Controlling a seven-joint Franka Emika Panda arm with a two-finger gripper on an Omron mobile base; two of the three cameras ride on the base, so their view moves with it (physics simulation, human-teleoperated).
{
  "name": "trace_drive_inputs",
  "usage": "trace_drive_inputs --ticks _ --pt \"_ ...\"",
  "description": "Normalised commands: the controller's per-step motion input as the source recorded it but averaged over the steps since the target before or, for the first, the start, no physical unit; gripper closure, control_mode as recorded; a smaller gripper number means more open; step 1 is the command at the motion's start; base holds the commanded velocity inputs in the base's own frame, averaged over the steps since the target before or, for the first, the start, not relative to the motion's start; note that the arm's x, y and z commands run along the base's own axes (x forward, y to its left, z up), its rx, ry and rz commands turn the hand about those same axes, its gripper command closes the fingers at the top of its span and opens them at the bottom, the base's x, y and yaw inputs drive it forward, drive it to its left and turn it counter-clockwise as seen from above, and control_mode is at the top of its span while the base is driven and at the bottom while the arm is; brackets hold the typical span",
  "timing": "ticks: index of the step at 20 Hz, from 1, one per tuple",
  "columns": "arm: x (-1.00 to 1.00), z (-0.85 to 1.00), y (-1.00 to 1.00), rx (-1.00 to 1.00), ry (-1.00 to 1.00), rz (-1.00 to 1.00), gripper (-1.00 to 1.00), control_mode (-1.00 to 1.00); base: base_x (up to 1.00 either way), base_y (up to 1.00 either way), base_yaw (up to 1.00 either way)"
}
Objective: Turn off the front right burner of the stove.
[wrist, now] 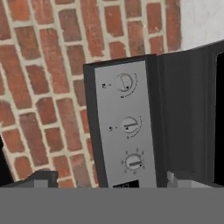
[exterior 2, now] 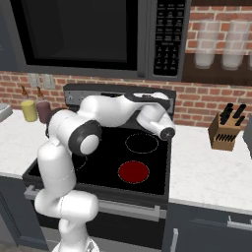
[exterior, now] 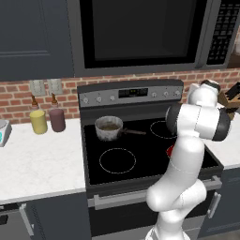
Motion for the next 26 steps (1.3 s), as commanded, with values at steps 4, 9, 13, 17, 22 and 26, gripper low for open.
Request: trace_drive_inputs --ticks 4,9,13,17,22,26 --pt "0.46 -0.06 -0.01 0.00 0.00 0.00 -1.00 -1.00 0.00 0.00 0.00" --pt "0.29 -0.08 -0.12 0.00 -0.04 0.00 -1.00 -1.00 0.00 0.00 0.00" --pt "0.10 -0.03 -0.26 0.00 -0.04 0.06 -1.00 -1.00 0.00 0.00 0.00" --pt "0.12 -0.04 -0.13 -0.01 -0.01 0.04 -1.00 -1.00 0.00 0.00 0.00" --pt "0.23 -0.14 0.00 -0.05 0.00 0.00 -1.00 -1.00 0.00 0.00 0.00" --pt "0.31 -0.13 0.00 -0.06 -0.02 0.00 -1.00 -1.00 0.00 0.00 0.00"
